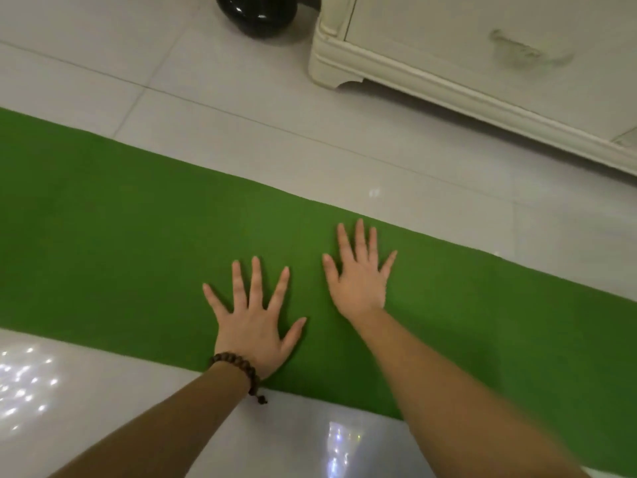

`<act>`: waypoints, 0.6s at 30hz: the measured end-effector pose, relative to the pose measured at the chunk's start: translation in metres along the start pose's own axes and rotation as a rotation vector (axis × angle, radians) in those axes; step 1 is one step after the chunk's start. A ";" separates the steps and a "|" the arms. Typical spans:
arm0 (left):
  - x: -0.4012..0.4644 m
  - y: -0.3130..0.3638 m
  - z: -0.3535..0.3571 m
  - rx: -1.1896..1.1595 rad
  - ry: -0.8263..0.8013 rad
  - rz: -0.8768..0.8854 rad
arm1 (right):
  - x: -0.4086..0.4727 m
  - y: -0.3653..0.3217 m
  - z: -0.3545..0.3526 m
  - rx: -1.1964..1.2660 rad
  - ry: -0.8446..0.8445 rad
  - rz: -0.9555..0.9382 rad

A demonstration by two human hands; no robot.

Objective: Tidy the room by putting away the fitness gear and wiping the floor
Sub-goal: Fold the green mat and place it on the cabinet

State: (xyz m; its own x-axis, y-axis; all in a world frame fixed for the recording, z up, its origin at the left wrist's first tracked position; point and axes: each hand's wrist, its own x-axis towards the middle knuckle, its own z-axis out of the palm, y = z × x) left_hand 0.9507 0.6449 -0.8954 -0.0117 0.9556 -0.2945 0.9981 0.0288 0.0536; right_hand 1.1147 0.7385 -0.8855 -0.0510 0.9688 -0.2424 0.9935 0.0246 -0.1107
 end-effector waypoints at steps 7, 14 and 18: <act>-0.004 0.004 -0.003 0.059 -0.034 -0.051 | -0.029 0.102 -0.002 -0.076 -0.044 -0.101; -0.020 0.081 -0.042 0.205 -0.335 0.003 | -0.099 0.310 -0.034 -0.166 -0.223 0.010; -0.021 0.178 -0.063 0.156 -0.352 0.164 | -0.114 0.335 -0.063 -0.145 -0.251 -0.210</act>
State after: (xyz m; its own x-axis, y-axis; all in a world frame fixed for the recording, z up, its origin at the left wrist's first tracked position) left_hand 1.1253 0.6481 -0.8190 0.1426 0.7844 -0.6036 0.9824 -0.1866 -0.0104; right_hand 1.4599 0.6513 -0.8345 -0.2612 0.8485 -0.4603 0.9618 0.2690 -0.0501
